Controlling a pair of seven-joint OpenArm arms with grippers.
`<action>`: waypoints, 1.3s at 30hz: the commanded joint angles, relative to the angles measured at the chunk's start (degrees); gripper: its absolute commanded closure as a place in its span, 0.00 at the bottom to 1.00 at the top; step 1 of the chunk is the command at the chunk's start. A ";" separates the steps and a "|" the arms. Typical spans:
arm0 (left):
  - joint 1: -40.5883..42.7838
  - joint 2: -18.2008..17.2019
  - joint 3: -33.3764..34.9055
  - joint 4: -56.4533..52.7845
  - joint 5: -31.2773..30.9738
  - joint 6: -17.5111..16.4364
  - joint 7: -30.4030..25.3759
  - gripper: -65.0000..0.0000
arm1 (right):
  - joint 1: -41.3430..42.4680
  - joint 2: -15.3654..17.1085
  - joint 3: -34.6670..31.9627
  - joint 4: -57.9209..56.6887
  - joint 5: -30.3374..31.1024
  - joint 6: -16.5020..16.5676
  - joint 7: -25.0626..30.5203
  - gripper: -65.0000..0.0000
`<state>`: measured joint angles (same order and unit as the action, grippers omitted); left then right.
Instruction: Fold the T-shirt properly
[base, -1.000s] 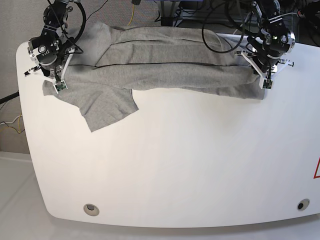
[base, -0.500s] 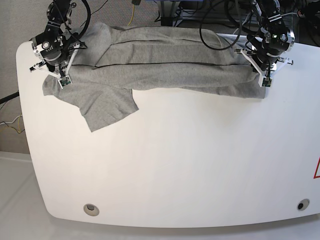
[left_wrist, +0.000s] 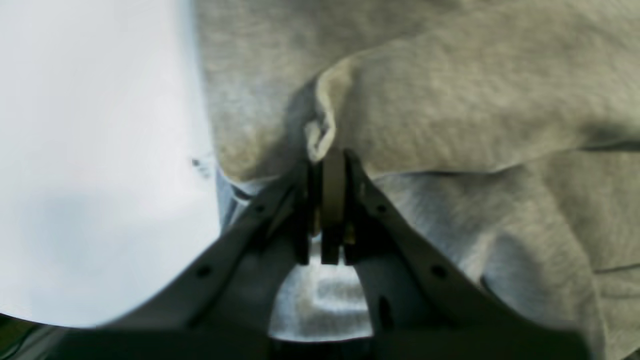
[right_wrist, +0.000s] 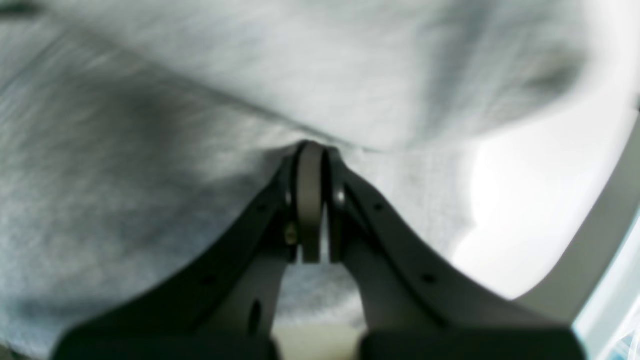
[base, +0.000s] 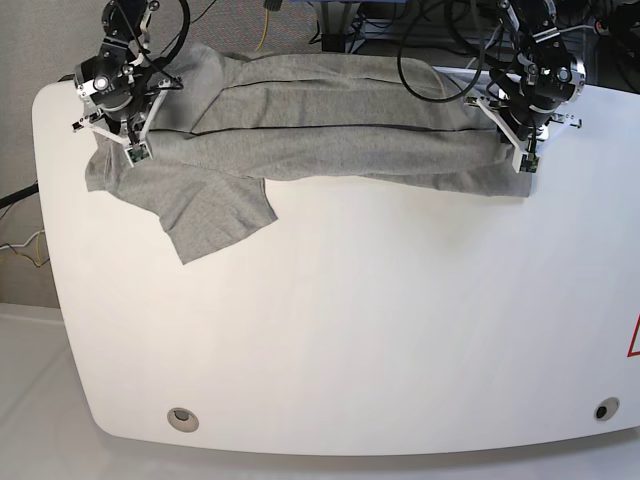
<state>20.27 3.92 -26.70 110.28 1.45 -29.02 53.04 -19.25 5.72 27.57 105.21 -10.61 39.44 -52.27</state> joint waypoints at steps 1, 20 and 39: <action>-0.10 -0.27 -0.07 0.89 -0.27 0.14 -0.95 0.99 | -0.32 -0.13 0.08 -1.43 0.37 0.56 0.89 0.98; -0.45 -0.36 4.41 -0.78 0.26 3.39 -8.60 0.99 | 1.71 -0.13 0.08 -6.88 0.19 0.43 5.11 0.98; -2.82 -0.36 5.03 -0.96 0.17 3.65 -8.42 0.99 | 3.11 -0.05 0.08 -6.88 -0.07 0.43 4.93 0.98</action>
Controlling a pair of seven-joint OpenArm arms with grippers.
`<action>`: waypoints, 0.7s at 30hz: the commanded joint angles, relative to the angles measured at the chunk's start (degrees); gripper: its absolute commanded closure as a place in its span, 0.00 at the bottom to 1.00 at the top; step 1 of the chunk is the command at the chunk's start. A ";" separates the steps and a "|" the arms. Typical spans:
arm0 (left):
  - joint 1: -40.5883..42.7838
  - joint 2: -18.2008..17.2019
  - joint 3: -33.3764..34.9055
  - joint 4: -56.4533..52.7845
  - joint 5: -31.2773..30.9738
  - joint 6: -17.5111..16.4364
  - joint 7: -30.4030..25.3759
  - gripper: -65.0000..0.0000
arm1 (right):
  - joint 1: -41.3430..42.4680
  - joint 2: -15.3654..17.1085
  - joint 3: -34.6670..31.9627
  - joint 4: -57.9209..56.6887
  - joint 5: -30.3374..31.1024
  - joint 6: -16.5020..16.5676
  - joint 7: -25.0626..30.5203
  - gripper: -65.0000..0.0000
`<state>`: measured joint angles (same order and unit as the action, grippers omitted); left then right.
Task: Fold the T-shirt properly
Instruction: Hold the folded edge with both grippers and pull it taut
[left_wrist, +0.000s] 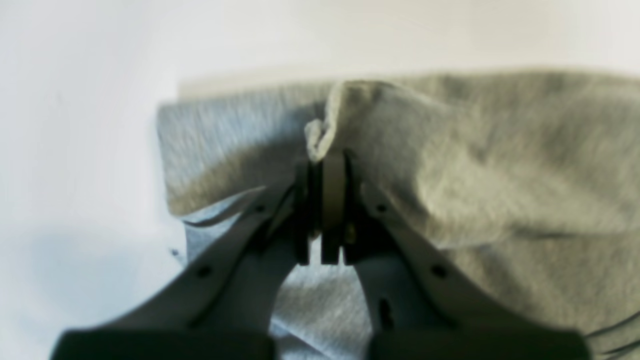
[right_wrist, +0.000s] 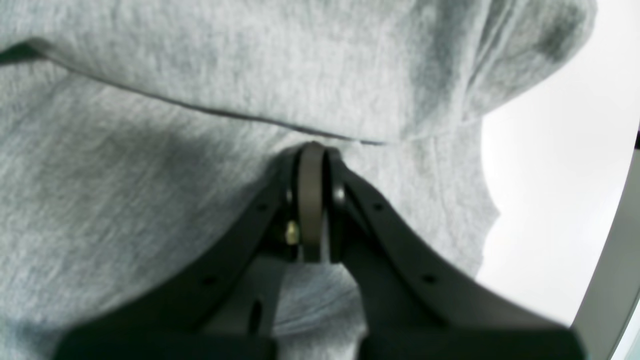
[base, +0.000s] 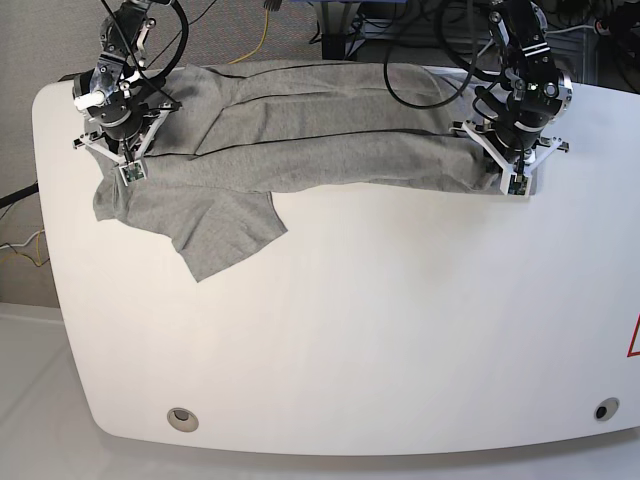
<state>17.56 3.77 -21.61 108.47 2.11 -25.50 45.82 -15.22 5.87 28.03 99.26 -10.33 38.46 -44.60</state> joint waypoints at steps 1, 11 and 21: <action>0.42 -0.21 -0.06 0.85 -0.48 0.13 -1.21 0.99 | -0.91 -0.20 -0.38 -0.93 -0.35 1.41 -2.74 0.98; 3.05 -0.03 0.02 0.94 -0.57 0.13 1.34 0.99 | -0.82 -0.37 -0.38 -0.93 -0.35 1.32 -2.74 0.98; 4.02 -0.03 -0.24 0.50 -0.83 0.13 3.10 0.99 | -0.64 -0.29 -0.38 -1.02 -0.35 1.32 -2.74 0.98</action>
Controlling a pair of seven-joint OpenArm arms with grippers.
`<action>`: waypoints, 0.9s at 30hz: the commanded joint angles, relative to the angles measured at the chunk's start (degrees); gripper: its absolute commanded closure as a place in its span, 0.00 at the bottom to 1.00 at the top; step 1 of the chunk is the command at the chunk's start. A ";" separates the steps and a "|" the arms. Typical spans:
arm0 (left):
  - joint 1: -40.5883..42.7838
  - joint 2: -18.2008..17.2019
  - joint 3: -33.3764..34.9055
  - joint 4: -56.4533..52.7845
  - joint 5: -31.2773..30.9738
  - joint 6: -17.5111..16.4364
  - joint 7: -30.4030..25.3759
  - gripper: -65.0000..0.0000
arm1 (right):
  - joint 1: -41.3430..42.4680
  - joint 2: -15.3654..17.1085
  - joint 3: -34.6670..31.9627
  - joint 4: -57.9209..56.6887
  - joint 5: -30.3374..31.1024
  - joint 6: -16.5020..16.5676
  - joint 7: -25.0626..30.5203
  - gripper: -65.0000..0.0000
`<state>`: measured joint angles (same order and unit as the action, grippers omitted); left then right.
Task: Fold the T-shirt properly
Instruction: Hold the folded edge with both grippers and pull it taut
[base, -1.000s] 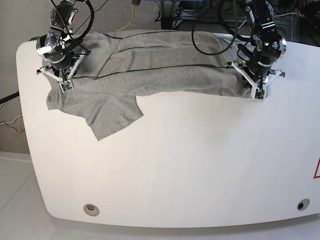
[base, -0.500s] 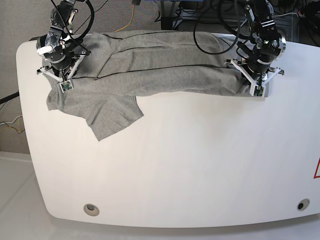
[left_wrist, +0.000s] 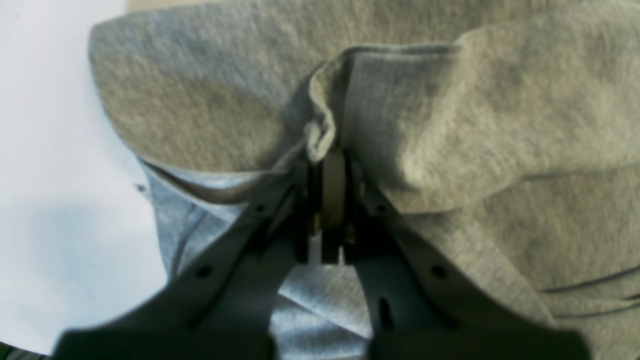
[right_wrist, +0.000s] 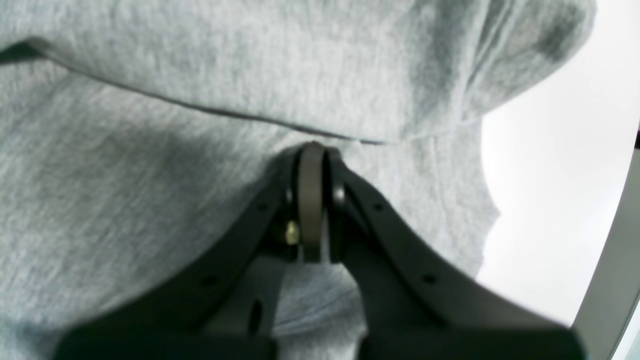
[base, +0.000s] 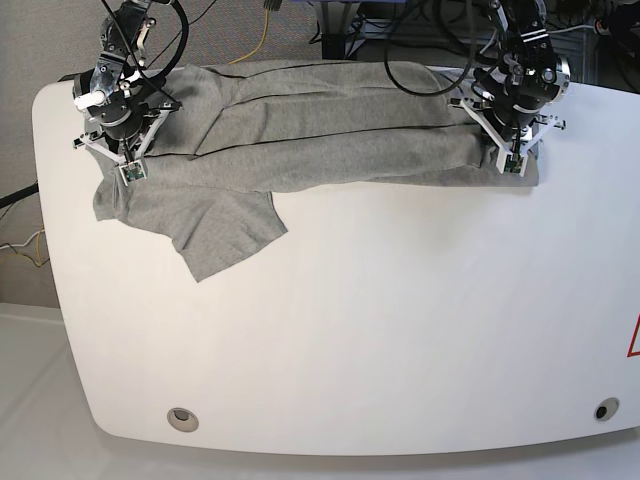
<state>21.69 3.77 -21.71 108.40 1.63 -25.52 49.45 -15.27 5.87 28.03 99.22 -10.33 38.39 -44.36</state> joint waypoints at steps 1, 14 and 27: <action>-0.20 -0.03 -0.13 0.48 -0.35 0.16 -0.53 0.99 | -0.60 -0.29 -0.38 -0.98 -0.35 1.39 -2.98 0.98; -3.28 0.85 -2.50 -12.00 -0.44 -0.11 -1.67 0.99 | -0.60 -0.29 -0.38 -0.98 -0.35 1.39 -2.89 0.98; -4.51 0.67 -2.86 -17.45 -0.18 -0.11 -6.77 0.99 | -0.07 -0.37 -0.38 -0.98 -0.35 1.39 -2.89 0.98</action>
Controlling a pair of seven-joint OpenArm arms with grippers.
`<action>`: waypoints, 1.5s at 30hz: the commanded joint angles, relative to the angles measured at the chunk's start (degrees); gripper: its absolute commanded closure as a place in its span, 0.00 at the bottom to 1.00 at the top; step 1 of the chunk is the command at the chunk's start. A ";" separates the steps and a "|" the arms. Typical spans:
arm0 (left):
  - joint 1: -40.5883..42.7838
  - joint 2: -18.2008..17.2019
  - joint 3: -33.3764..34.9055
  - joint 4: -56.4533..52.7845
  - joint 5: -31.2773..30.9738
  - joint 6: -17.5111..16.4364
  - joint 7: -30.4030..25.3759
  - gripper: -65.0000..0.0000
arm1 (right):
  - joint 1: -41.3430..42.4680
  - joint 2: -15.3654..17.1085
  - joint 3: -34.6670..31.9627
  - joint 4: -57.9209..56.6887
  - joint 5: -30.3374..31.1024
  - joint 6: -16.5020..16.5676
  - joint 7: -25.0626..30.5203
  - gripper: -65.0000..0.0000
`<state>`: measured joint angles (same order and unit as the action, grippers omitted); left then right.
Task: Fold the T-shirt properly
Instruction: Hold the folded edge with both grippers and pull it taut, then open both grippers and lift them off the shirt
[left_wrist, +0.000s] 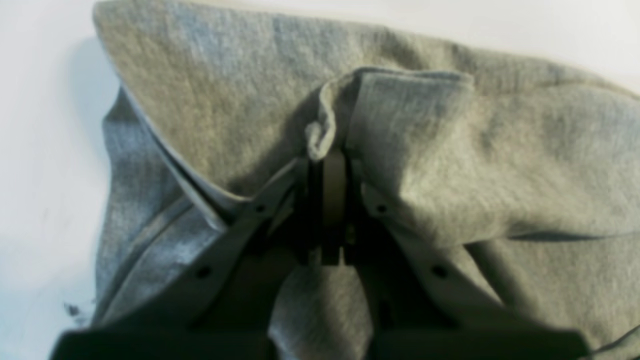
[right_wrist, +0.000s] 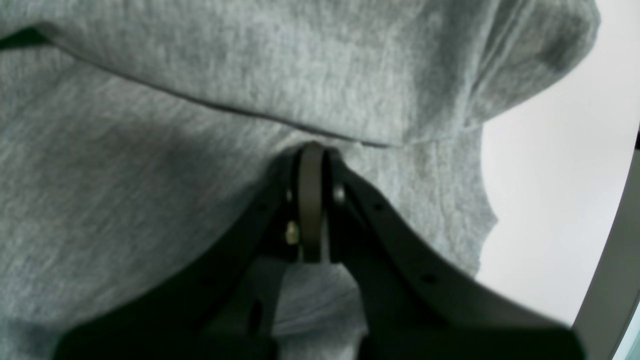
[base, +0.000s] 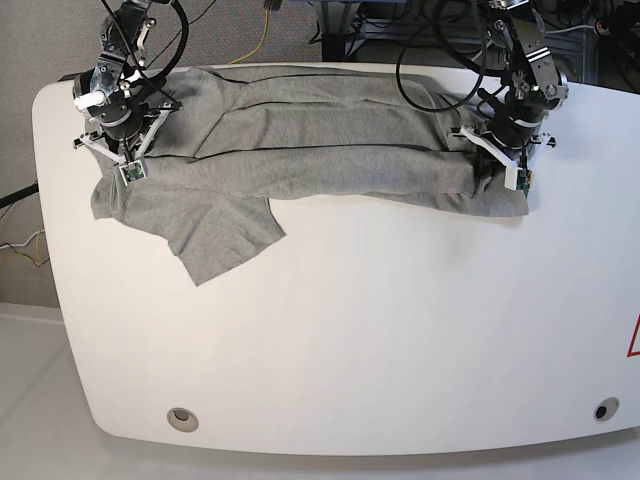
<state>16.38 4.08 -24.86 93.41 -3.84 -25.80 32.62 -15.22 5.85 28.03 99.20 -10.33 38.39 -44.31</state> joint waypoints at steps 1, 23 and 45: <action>0.54 0.36 0.29 -2.46 5.37 0.18 10.06 0.99 | 0.41 -0.44 -0.38 -0.96 -0.35 1.39 -2.94 0.98; -4.73 -2.98 0.20 -2.64 5.46 0.26 10.06 0.99 | 9.64 -0.09 -0.38 -10.01 -0.35 1.30 -3.11 0.98; -9.04 -5.97 0.20 -2.64 5.46 0.35 10.06 0.99 | 12.28 -0.09 -0.38 -12.12 -0.44 1.21 -2.85 0.98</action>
<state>7.55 -1.50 -24.49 90.76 -0.19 -26.30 40.82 -2.42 6.00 28.01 88.01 -9.04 38.59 -43.27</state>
